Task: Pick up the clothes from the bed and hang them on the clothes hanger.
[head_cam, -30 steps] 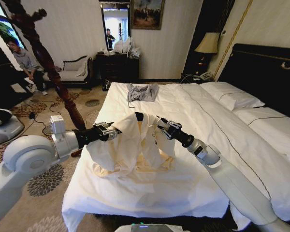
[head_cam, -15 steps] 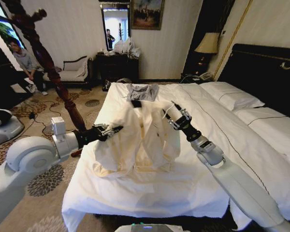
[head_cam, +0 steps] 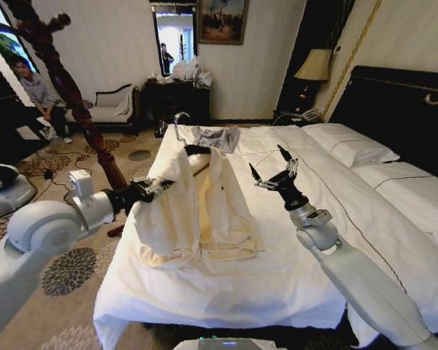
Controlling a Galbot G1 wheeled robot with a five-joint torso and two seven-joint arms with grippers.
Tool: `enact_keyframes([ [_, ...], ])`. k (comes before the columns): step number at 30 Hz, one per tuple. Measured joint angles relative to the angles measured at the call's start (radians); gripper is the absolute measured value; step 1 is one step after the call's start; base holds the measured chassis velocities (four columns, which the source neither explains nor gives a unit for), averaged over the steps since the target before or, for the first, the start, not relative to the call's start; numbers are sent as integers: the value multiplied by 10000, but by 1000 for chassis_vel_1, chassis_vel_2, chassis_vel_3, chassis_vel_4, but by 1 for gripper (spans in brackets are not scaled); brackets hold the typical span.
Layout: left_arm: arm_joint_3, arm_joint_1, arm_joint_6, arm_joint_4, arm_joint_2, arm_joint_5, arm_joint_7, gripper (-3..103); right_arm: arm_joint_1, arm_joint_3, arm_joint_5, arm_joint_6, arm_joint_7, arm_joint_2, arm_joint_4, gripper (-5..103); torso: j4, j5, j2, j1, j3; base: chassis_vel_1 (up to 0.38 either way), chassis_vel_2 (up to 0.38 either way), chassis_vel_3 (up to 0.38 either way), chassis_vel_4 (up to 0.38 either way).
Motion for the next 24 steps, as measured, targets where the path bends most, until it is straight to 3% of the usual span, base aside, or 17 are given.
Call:
enact_keyframes([
  [4, -373, -563, -339, 825, 483, 140, -45, 18, -257, -39, 1031, -324, 47, 201, -107, 100, -1, -2, 0, 0, -1, 0, 0, 0, 0],
  [10, -426, -1192, -722, 1769, 990, 236, 76, 18, -232, -95, 872, -289, -171, 555, -454, 100, 4, -1, 0, 0, 0, 0, 0, 0, 0],
  [20, 537, -3645, -1007, 4536, 1189, -51, 385, 18, -365, -30, 639, -186, -440, 746, -566, 100, -2, -3, 0, 0, 0, 0, 0, 0, 0],
  [24, 1510, -5158, -969, 6222, 1133, -122, 598, 18, -486, 46, 528, -151, -475, 731, -523, 100, 4, -7, -1, 0, 0, 0, 0, 0, 0],
])
